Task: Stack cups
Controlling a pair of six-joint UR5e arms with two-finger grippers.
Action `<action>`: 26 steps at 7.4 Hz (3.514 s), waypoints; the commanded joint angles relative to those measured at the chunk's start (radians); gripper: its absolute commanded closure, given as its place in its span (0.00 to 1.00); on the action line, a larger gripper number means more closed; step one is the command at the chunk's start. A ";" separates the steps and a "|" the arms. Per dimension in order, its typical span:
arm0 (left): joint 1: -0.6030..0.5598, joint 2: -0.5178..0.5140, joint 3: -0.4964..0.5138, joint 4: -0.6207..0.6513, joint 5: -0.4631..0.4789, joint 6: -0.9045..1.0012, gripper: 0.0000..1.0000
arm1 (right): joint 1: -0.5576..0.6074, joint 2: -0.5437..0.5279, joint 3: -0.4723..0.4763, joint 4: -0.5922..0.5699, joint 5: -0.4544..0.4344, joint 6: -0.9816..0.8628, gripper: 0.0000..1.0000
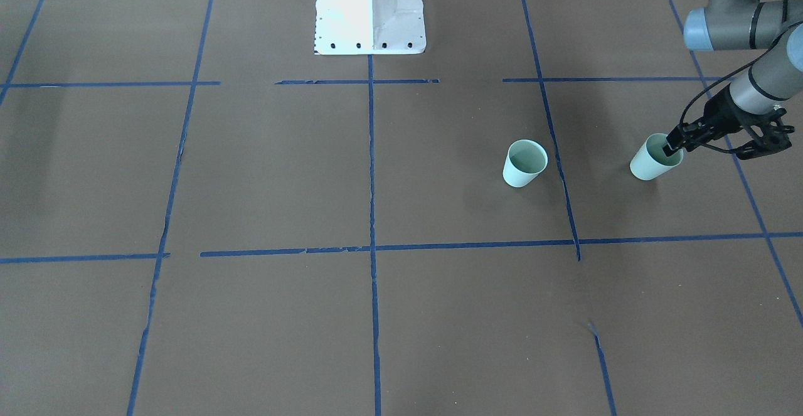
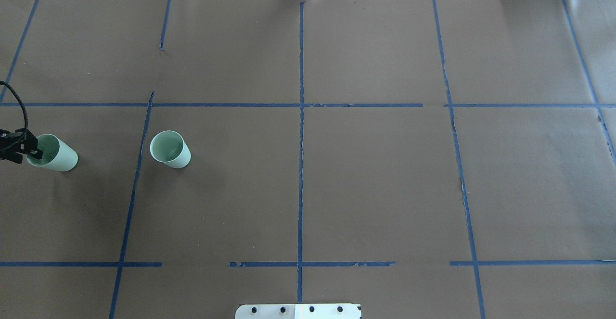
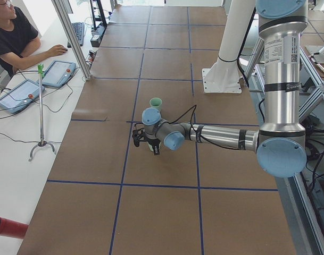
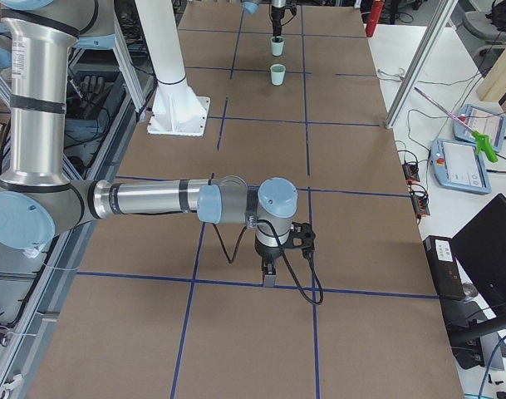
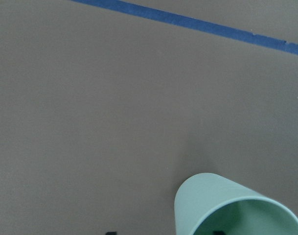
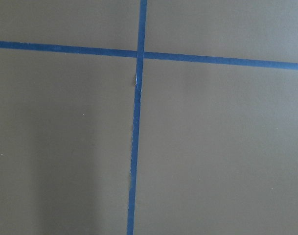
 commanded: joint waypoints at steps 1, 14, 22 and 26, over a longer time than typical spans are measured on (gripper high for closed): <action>0.000 -0.019 -0.019 -0.001 -0.001 -0.159 1.00 | 0.000 0.000 0.000 0.000 -0.001 0.000 0.00; 0.242 -0.234 -0.329 0.226 0.175 -0.801 1.00 | 0.000 0.000 0.001 0.000 -0.001 0.000 0.00; 0.259 -0.235 -0.319 0.226 0.177 -0.812 0.65 | 0.000 0.000 0.001 0.000 0.001 0.000 0.00; 0.235 -0.239 -0.329 0.225 0.175 -0.783 0.00 | 0.000 0.000 0.001 0.000 -0.001 0.000 0.00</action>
